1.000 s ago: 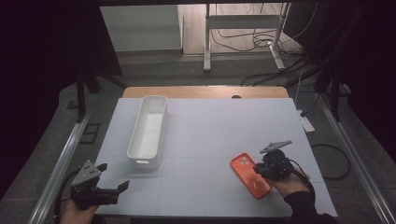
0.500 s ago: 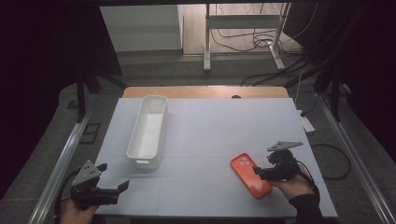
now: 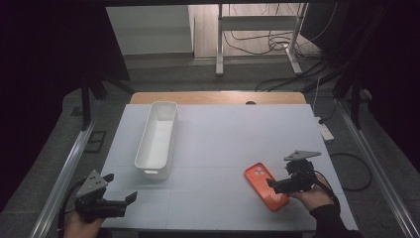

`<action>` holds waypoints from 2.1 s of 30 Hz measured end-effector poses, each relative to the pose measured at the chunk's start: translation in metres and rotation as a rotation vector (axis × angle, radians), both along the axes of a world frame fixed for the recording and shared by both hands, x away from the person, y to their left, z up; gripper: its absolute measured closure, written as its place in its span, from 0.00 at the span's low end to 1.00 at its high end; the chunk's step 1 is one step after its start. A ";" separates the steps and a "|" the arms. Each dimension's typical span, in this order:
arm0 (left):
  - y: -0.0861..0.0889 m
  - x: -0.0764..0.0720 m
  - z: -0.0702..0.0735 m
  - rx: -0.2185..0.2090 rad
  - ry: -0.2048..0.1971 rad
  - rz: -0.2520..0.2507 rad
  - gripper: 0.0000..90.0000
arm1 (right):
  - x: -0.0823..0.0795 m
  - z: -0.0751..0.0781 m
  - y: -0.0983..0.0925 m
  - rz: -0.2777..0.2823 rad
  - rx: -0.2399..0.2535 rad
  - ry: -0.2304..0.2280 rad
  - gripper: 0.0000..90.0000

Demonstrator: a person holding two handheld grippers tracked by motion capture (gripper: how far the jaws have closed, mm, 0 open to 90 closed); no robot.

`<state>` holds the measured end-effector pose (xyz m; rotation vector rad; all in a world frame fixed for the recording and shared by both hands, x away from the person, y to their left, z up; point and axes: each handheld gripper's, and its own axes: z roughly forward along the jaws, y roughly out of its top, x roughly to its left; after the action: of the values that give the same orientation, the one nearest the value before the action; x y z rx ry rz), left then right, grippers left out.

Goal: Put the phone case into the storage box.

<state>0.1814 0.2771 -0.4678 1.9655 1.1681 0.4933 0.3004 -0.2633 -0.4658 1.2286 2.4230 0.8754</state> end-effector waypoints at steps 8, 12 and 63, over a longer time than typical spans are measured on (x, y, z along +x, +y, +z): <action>0.000 0.000 0.000 0.001 0.000 -0.001 0.01 | 0.004 -0.010 0.000 0.002 -0.011 0.021 0.00; 0.000 0.000 0.000 0.002 -0.001 -0.002 0.01 | 0.006 -0.016 0.000 -0.002 -0.030 0.039 0.00; -0.001 0.000 0.000 0.010 0.002 -0.005 0.01 | 0.026 -0.031 -0.003 0.043 -0.080 0.239 0.94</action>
<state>0.1814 0.2761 -0.4679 1.9771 1.1636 0.4961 0.3263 -0.2660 -0.4970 1.3225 2.6506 0.6686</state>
